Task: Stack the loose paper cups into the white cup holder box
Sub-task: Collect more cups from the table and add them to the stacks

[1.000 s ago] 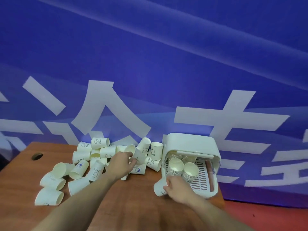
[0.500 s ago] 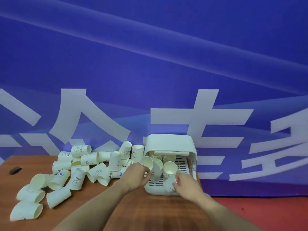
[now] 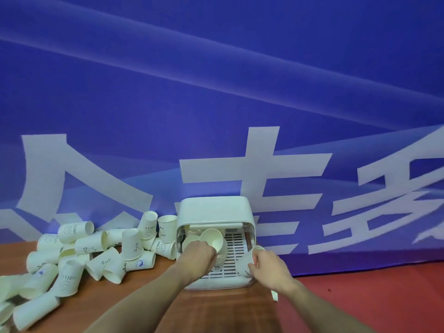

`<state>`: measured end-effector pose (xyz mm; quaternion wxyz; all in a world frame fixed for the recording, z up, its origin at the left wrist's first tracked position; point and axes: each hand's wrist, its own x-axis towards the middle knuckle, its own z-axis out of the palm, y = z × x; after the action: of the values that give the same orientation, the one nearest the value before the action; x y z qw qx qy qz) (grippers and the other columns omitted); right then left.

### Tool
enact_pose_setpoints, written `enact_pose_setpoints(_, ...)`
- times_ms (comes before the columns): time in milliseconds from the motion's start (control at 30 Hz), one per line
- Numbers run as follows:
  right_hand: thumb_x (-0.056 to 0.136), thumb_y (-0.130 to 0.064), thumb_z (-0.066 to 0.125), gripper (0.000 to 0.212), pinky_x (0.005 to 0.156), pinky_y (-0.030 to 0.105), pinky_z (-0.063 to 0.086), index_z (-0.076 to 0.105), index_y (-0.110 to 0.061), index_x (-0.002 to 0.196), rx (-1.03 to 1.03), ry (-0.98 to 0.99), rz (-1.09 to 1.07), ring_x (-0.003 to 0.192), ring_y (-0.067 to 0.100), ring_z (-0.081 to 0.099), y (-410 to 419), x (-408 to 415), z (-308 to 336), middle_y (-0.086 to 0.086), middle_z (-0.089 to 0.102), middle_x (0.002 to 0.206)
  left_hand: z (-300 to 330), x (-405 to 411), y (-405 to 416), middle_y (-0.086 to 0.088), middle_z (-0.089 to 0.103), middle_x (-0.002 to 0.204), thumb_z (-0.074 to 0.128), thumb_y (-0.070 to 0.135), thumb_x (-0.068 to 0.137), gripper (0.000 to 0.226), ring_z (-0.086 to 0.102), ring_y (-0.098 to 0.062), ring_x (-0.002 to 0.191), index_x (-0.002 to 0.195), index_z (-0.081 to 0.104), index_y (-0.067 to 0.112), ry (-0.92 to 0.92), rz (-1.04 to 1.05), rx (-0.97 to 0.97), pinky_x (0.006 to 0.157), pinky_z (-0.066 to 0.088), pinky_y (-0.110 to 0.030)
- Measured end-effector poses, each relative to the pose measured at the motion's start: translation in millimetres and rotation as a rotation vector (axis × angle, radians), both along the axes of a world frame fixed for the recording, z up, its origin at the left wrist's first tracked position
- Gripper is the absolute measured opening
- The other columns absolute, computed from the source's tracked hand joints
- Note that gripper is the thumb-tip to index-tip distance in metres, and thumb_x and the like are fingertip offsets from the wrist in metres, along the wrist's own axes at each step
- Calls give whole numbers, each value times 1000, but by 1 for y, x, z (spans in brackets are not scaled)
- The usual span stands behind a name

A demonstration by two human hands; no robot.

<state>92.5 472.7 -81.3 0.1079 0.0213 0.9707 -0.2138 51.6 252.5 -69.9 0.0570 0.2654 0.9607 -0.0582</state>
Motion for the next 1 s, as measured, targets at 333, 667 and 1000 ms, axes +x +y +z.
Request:
enact_pose_setpoints(333, 88, -33, 53, 19, 66, 32, 39, 46, -18, 81, -11, -90, -11, 78, 22, 53, 9, -21, -27, -4, 52, 78, -23, -21, 16, -22, 67, 99, 41, 20, 95, 29, 61, -42, 87, 95, 66, 5, -94, -114, -148, 65, 32, -37)
enact_pose_setpoints(667, 88, -35, 55, 23, 69, 33, 47, 46, -18, 75, -17, -99, -40, 80, 23, 59, 3, -32, -40, 0, 63, 81, -49, -34, 11, -17, 66, 108, 35, 38, 101, 40, 63, -37, 97, 106, 64, 12, -93, -85, -156, 72, 39, -37)
enact_pose_setpoints(1000, 90, -39, 51, 28, 66, 30, 43, 64, -17, 79, 74, -10, 8, 74, 22, 58, -9, -26, -25, -1, 64, 76, -37, -27, -8, -16, 69, 98, 34, 34, 98, 38, 64, -36, 87, 98, 65, 12, -16, -57, -109, 65, 35, -35)
